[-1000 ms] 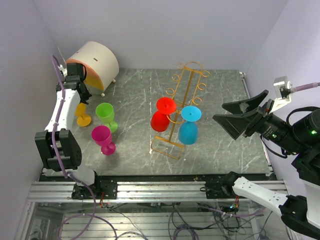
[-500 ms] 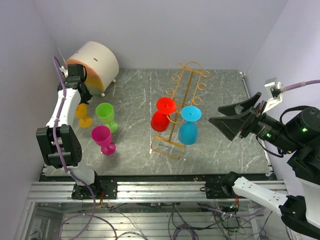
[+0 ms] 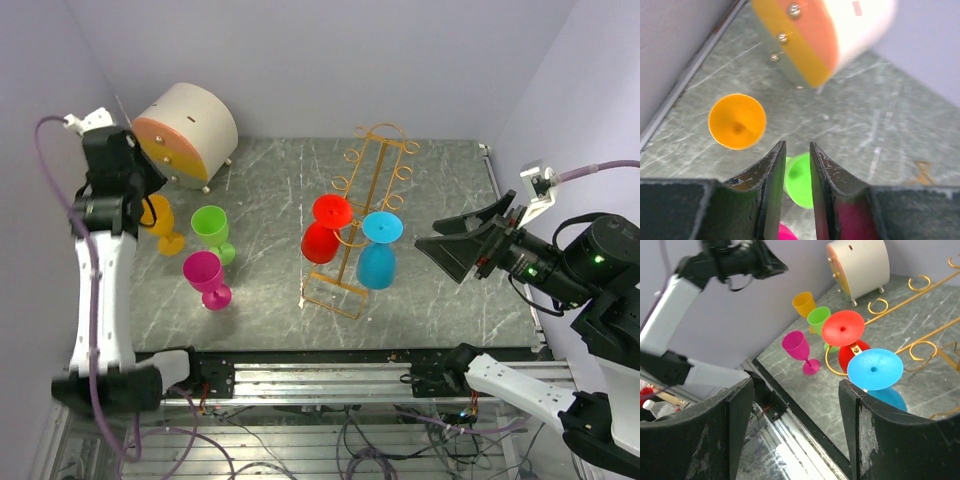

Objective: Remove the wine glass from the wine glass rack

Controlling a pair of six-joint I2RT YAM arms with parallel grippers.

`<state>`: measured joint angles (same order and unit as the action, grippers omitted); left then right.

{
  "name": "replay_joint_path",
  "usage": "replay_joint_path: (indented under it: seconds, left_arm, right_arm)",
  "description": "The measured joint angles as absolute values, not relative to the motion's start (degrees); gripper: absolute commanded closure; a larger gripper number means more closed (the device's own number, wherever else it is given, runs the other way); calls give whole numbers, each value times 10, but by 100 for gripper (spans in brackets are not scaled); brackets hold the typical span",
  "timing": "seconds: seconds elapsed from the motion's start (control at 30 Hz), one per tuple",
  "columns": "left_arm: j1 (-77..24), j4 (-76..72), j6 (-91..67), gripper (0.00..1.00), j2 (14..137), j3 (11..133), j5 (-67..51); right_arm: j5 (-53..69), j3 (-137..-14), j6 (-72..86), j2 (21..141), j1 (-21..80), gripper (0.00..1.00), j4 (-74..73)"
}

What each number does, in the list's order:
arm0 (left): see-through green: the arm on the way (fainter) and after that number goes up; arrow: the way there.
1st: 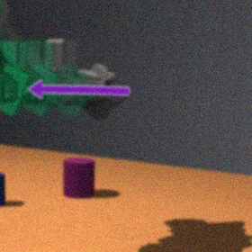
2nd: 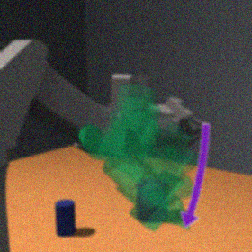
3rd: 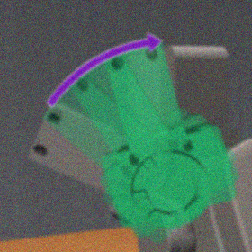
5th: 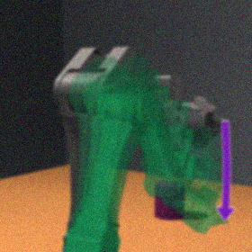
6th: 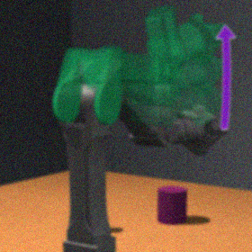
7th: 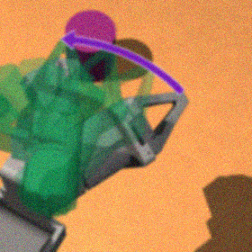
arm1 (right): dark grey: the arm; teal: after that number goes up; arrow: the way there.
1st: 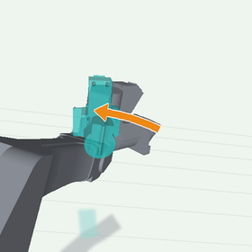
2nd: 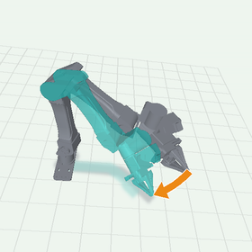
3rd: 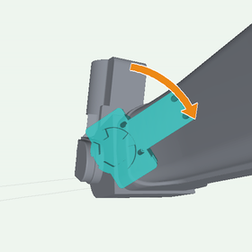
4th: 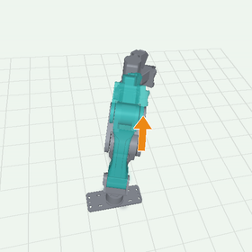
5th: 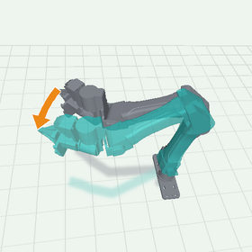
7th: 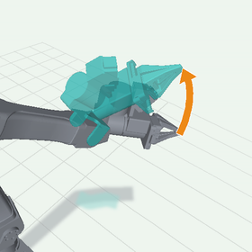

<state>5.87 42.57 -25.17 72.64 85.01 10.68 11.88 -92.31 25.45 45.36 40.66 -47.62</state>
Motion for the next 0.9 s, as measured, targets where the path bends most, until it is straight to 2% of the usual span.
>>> replay_joint_path:
  seconds: [0.2, 0.43, 0.77, 0.9]
  left_arm:
    - [53, 411, -301, 66, 502, 770, -50]
    - [50, 383, -409, 66, 306, 696, -176]
    - [50, 458, -439, 65, 265, 810, -247]
    - [50, 490, -430, 65, 251, 847, -263]
  right_arm:
    - [77, -921, 274, 463, 407, 41, -518]
    - [8, -896, 320, 465, 407, 34, -566]
    - [-15, -751, 447, 442, 407, 42, -540]
    - [-27, -736, 483, 428, 407, 44, -510]
